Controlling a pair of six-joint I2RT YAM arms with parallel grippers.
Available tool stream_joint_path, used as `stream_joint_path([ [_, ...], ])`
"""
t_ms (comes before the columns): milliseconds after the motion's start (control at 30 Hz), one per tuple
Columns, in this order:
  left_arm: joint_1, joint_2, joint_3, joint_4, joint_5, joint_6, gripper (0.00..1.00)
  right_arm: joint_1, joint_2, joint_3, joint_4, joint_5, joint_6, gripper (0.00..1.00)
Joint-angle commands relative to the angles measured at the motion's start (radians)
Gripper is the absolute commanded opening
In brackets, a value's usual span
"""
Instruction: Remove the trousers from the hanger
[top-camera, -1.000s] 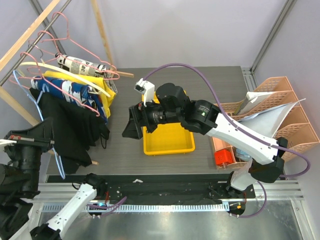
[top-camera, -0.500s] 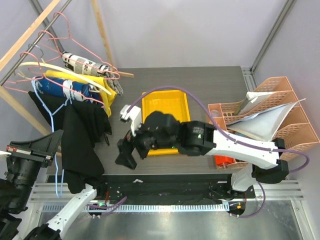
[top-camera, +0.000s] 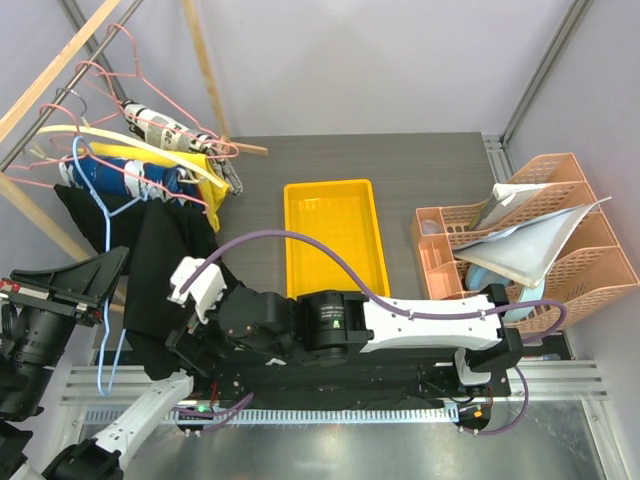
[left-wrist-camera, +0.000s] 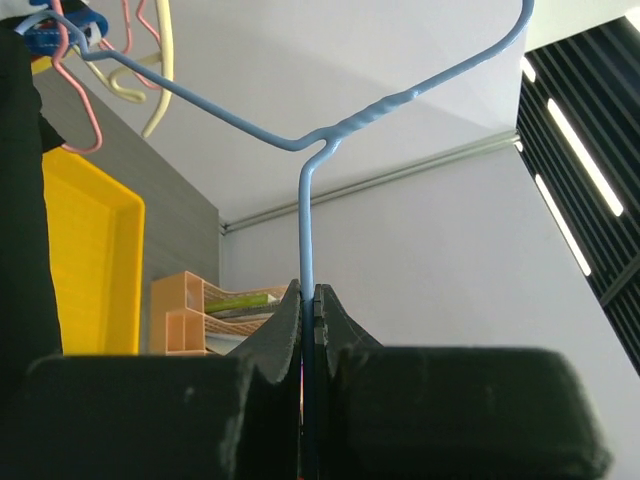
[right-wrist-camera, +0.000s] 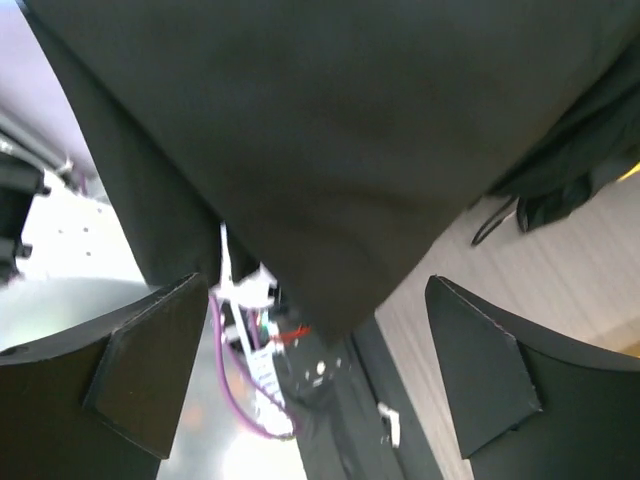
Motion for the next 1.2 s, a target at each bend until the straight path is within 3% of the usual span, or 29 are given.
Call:
stream_joint_path([
  [0, -0.006, 0.012, 0.019, 0.148, 0.067, -0.044, 0.0, 0.029, 0.027, 0.134, 0.092, 0.117, -0.057, 0.94],
  [267, -0.059, 0.028, 0.051, 0.134, 0.093, -0.087, 0.0, 0.036, 0.125, 0.247, 0.06, 0.129, -0.036, 0.85],
  [433, -0.073, 0.003, -0.025, 0.201, 0.128, -0.149, 0.0, 0.06, 0.172, 0.263, 0.068, 0.135, -0.044, 0.87],
  [600, -0.127, 0.026, 0.016, 0.189, 0.103, -0.126, 0.0, 0.062, 0.185, 0.27, 0.052, 0.322, -0.044, 0.83],
  [700, -0.156, 0.028, 0.039, 0.183, 0.087, -0.115, 0.0, 0.063, 0.162, 0.238, 0.054, 0.379, -0.047, 0.74],
  [733, -0.161, 0.026, 0.039, 0.18, 0.077, -0.113, 0.0, 0.062, 0.156, 0.233, 0.052, 0.4, -0.051, 0.66],
  [900, -0.199, -0.006, 0.027, 0.168, 0.041, -0.121, 0.0, 0.057, 0.12, 0.206, 0.065, 0.427, -0.079, 0.59],
  [1000, -0.211, -0.017, 0.016, 0.18, 0.039, -0.126, 0.0, 0.056, 0.123, 0.224, 0.065, 0.45, -0.102, 0.51],
  [1067, -0.219, -0.018, 0.019, 0.171, 0.03, -0.121, 0.0, 0.057, 0.12, 0.233, 0.066, 0.471, -0.116, 0.39],
  [1167, -0.24, -0.02, 0.019, 0.165, 0.022, -0.113, 0.0, 0.054, 0.094, 0.22, 0.066, 0.464, -0.134, 0.35],
])
